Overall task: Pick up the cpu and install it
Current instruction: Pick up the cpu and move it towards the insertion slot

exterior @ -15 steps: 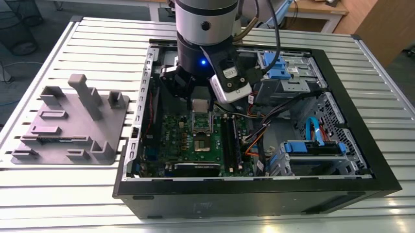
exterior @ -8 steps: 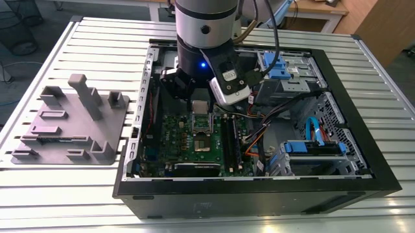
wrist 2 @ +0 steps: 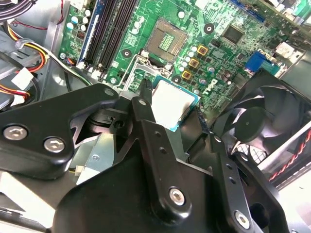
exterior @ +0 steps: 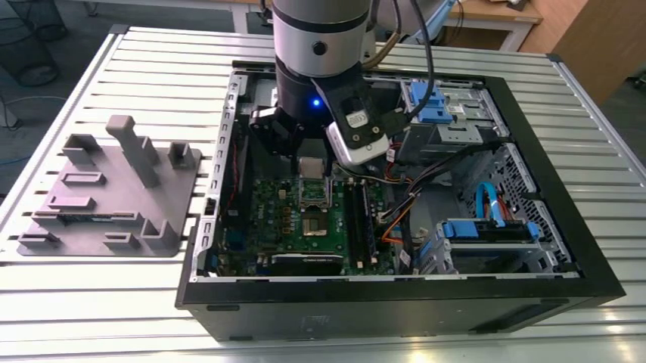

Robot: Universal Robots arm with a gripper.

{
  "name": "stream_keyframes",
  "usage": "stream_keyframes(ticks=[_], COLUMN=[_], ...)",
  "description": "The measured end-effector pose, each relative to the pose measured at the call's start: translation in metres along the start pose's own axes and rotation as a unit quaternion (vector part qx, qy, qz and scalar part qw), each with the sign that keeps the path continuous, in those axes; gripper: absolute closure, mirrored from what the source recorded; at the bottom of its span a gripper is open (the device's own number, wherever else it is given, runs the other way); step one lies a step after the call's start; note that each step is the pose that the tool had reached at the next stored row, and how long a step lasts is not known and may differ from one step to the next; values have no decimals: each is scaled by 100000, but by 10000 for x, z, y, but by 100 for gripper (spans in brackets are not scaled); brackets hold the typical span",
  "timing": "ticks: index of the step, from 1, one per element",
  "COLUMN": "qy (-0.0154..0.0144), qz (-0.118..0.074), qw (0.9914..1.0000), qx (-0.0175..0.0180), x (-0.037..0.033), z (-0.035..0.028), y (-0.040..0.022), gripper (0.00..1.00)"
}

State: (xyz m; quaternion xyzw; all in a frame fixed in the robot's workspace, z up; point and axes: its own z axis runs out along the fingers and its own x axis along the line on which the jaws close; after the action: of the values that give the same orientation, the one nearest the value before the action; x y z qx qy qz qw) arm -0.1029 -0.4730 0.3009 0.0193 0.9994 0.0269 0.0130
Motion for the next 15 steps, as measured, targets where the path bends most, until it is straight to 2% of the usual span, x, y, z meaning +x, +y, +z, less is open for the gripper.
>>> stream_keyframes(ticks=[15], qy=[-114], qz=[-10], qw=[100000], qx=[-7], x=[3], z=[99], y=[-6], gripper=[53])
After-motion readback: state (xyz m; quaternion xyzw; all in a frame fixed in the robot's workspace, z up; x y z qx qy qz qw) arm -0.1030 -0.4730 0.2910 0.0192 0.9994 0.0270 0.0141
